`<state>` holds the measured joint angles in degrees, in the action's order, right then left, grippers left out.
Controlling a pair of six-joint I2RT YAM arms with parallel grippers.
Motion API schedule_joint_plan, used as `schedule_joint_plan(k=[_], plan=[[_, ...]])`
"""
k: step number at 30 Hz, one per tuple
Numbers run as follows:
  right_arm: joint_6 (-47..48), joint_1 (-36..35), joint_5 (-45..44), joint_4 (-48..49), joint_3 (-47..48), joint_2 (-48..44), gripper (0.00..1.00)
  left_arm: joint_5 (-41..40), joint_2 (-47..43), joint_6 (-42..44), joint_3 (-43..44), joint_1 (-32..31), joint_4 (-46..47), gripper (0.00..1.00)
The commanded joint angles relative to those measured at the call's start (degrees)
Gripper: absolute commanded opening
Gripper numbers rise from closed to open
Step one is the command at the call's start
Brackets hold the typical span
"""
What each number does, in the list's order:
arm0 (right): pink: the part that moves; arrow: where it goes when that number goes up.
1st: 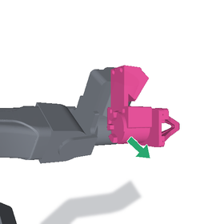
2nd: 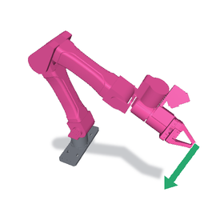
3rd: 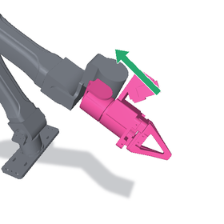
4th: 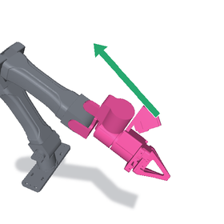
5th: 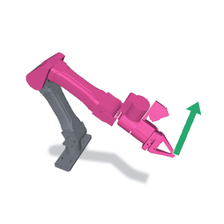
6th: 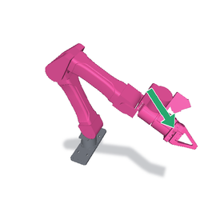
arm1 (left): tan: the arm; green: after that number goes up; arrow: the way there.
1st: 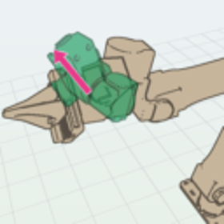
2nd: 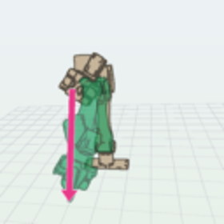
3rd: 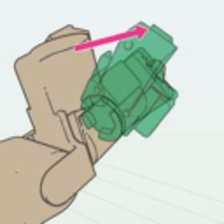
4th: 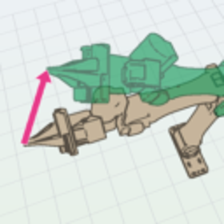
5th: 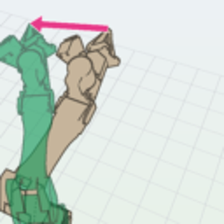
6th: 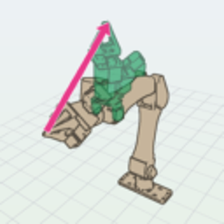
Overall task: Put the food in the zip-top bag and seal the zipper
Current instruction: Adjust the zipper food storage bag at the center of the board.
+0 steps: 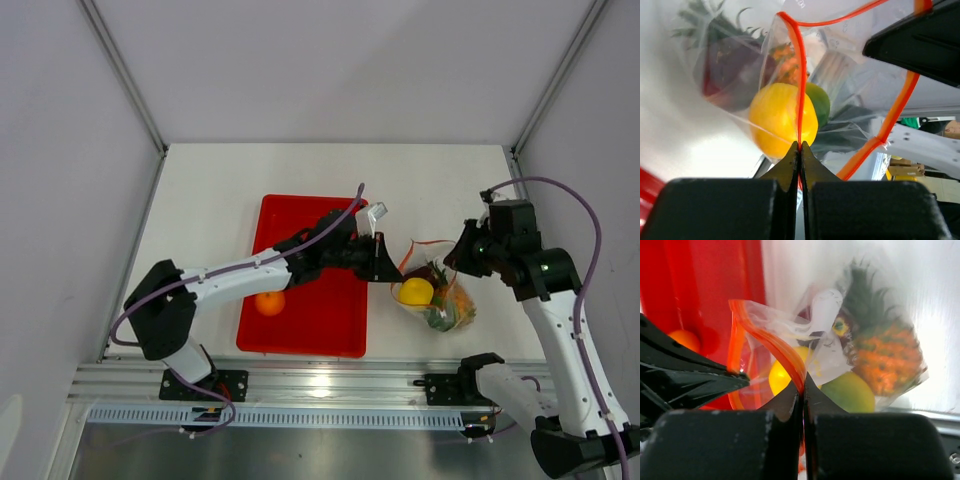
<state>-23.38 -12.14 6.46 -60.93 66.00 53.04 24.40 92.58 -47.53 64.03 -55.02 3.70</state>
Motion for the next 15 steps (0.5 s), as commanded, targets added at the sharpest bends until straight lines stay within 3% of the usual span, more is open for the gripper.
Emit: schedule_joint_plan(k=[1,5,10,15], plan=[[0.96,0.19,-0.49,-0.33,9.58,-1.88,0.0,1.35,-6.17,0.33,4.7,-0.17,1.92,0.0],[0.17,0.19,0.84,0.45,8.37,-3.81,0.0,-0.67,-7.5,0.51,1.55,-0.43,2.27,0.01],[0.61,0.19,-0.48,3.97,-1.81,-3.73,0.0,1.08,-1.79,-0.46,0.92,1.41,2.36,0.0],[1.75,0.19,-2.59,4.42,-1.58,-1.44,0.0,3.98,-0.37,-1.6,2.85,1.15,4.03,0.0]])
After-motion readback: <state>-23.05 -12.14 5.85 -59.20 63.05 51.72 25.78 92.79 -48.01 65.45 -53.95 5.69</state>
